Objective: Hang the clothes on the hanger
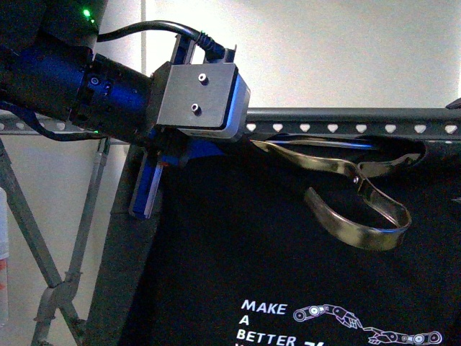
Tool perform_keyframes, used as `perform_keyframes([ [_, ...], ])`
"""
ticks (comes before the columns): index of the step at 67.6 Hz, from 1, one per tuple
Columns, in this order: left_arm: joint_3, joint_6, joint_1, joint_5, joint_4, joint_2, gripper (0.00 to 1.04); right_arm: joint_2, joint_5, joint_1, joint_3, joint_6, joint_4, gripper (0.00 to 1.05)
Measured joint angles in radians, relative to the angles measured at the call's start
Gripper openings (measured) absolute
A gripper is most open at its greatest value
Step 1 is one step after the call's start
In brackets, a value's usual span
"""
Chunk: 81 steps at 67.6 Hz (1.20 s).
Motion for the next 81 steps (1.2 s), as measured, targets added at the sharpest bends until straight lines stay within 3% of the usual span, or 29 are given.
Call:
perform_keyframes([
  [28, 0.000, 0.000, 0.000, 0.000, 0.000, 0.000, 0.05, 0.190, 0.143, 0.071, 0.188, 0.103, -0.016, 0.96],
  [39, 0.000, 0.000, 0.000, 0.000, 0.000, 0.000, 0.05, 0.232, 0.165, 0.071, 0.233, 0.137, -0.028, 0.76],
  [45, 0.000, 0.000, 0.000, -0.001, 0.000, 0.000, 0.05, 0.252, 0.170, 0.068, 0.251, 0.151, -0.035, 0.55],
  [63, 0.000, -0.017, 0.000, 0.002, 0.000, 0.000, 0.05, 0.243, 0.140, 0.049, 0.251, 0.151, -0.036, 0.16],
  [66, 0.001, -0.023, 0.000, 0.002, 0.003, 0.000, 0.16, 0.235, 0.122, 0.045, 0.246, 0.146, -0.037, 0.11],
  [75, 0.007, -0.022, 0.000, 0.005, 0.006, -0.001, 0.33, 0.231, 0.124, 0.035, 0.245, 0.145, -0.051, 0.09],
  [81, 0.010, -0.021, 0.000, 0.005, 0.006, -0.003, 0.51, 0.229, 0.130, 0.025, 0.243, 0.146, -0.090, 0.09],
])
